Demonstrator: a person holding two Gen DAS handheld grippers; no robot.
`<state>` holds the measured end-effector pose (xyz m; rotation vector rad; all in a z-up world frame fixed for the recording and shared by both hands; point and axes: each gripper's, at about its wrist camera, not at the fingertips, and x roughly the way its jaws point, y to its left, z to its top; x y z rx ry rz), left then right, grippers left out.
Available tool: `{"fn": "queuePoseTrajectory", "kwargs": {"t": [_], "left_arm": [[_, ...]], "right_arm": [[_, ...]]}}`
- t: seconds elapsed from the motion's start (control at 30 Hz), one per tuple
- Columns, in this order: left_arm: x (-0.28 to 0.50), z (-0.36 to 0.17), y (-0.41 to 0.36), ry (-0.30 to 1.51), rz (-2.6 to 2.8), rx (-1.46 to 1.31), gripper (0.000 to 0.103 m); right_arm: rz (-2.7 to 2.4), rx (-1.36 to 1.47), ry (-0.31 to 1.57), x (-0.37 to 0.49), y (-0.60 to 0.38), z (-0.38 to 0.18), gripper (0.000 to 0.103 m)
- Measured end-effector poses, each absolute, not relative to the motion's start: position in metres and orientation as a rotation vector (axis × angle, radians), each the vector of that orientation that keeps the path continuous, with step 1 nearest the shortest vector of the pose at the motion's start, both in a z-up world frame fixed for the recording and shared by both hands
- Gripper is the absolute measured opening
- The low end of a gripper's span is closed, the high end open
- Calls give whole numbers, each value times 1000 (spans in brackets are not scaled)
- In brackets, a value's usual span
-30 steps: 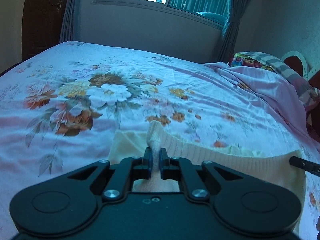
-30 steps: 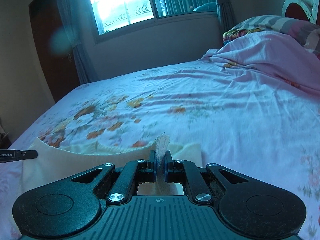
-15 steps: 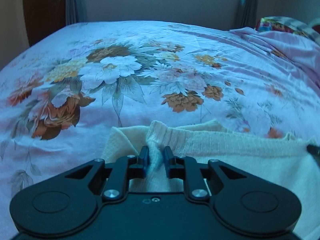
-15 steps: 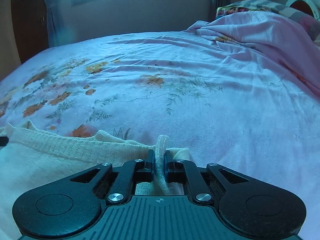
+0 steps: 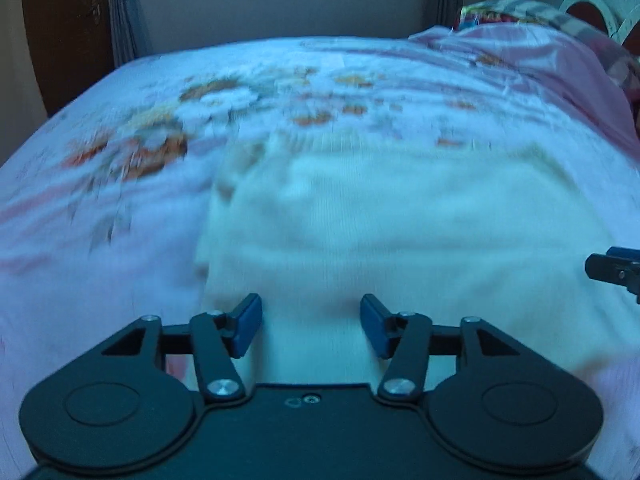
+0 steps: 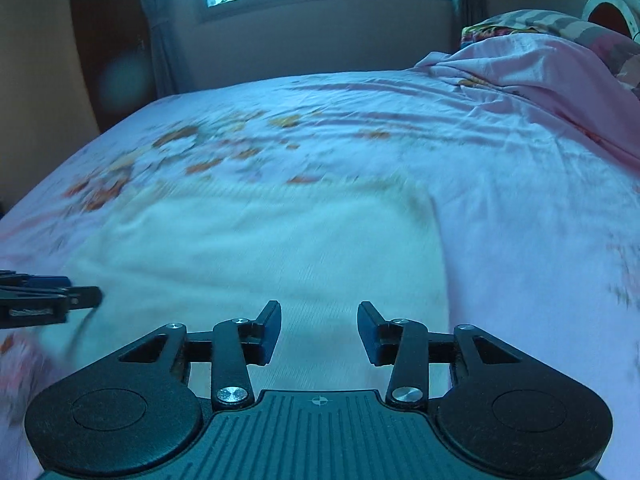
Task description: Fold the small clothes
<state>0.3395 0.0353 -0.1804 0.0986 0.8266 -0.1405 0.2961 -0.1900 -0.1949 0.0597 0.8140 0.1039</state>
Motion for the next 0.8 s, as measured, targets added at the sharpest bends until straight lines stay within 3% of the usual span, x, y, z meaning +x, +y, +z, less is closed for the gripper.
{"fn": "queuePoseTrajectory", "kwargs": {"t": [0.07,0.17,0.27,0.33,0.8], "left_arm": [[328,-187,32,792,-124,142,57],[322,-172,32,810,-108,133,57],[316,-168,37,819,-91,105,66],[320,-181,38,866,-88,110,68],[292,-151,17,842,-114,87,66]], "right_arm": [[93,-24,878,286,-180,-218,42],[62,-19,872,279,-176,-209,42],[66,3,808,265,-172,-193,42],[52,6,913,271,-172,-211,42],[82,122,838,248,-150,-175,42]]}}
